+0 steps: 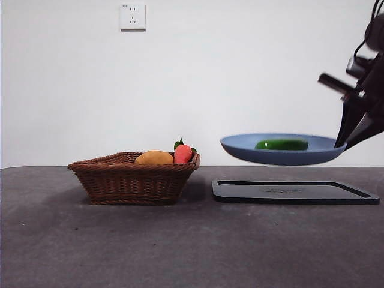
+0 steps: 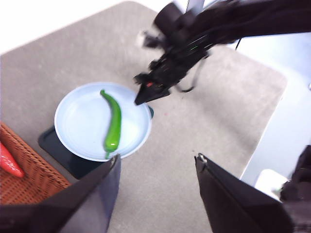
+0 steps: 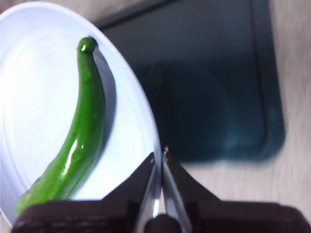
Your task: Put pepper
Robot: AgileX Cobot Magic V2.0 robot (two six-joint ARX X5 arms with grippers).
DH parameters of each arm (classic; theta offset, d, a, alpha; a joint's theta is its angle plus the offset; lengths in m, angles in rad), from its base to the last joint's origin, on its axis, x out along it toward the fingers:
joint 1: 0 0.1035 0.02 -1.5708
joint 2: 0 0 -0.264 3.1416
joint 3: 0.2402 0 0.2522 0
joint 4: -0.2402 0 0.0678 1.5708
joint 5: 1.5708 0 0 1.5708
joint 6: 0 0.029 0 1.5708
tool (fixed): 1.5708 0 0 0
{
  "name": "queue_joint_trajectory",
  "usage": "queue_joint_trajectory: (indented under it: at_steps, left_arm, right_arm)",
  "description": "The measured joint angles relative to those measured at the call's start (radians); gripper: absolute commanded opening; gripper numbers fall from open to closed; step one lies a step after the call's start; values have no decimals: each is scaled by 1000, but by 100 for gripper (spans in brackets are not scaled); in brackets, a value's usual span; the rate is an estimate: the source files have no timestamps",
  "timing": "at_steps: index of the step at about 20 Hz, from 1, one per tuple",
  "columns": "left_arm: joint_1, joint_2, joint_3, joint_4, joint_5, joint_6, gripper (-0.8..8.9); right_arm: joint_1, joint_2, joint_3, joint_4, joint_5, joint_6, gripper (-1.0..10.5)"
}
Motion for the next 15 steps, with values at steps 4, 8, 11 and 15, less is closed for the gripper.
queue_joint_trajectory:
  at_steps: [4, 8, 11, 15]
  left_arm:
    - [0, -65, 0, -39, 0, 0, 273]
    - [0, -72, 0, -70, 0, 0, 273]
    - [0, -72, 0, -76, 0, 0, 273]
    - [0, -72, 0, -80, 0, 0, 273]
  right_arm:
    - [-9, 137, 66, 41, 0, 19, 3]
    - [-13, 190, 74, 104, -4, 41, 3]
    - [-13, 206, 76, 110, -4, 51, 3]
    - [-13, 235, 76, 110, -8, 63, 4]
